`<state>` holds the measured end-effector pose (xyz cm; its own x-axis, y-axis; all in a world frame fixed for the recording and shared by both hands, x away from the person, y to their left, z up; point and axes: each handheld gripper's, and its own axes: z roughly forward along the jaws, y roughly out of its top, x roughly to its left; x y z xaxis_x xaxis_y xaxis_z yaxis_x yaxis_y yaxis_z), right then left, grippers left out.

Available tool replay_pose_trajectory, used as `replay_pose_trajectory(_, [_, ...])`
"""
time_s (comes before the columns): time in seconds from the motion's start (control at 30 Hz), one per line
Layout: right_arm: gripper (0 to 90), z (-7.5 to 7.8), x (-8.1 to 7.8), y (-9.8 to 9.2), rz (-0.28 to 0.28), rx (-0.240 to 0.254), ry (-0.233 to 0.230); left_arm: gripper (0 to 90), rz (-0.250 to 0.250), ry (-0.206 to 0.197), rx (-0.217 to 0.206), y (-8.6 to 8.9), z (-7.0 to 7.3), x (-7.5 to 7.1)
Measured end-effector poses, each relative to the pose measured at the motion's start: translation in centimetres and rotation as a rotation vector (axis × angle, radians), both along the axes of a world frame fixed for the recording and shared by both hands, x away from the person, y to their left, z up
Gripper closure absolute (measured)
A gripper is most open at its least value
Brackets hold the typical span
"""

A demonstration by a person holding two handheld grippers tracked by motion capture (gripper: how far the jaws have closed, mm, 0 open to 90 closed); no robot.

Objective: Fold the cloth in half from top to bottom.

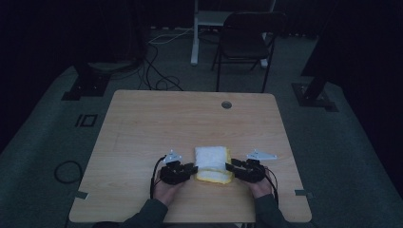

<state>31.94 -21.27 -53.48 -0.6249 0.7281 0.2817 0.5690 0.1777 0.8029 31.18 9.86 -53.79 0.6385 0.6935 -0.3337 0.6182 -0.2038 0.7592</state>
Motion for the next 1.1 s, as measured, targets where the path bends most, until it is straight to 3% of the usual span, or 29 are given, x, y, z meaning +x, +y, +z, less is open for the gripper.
replay_pose_trajectory(0.23, [58.1, -0.6, -0.8, 0.4, -0.007, -0.111, -0.018, 69.4, -0.009, -0.005, 0.062, -0.1, -0.7, -0.6])
replay_pose_trajectory(0.37, [58.1, -0.6, -0.9, 0.3, -0.010, -0.116, -0.010, 69.3, -0.003, -0.006, 0.090, 0.0, -0.9, -0.8])
replay_pose_trajectory(0.4, [58.2, -0.8, -1.0, 0.3, -0.009, -0.132, -0.001, 69.2, -0.001, -0.015, 0.124, 0.0, -0.9, -0.9])
replay_pose_trajectory(0.67, [58.3, -1.0, -1.2, 0.5, -0.004, -0.189, -0.004, 69.0, 0.023, -0.017, 0.097, 0.8, -0.9, -0.8])
replay_pose_trajectory(0.83, [58.4, -0.9, -1.2, 0.2, -0.008, -0.192, 0.006, 68.0, 0.030, -0.018, 0.084, 1.0, -0.9, -0.8])
replay_pose_trajectory(1.1, [57.9, 0.0, -1.1, -1.1, -0.071, -0.132, -0.032, 67.3, 0.040, -0.013, 0.056, 1.4, -0.9, -0.6])
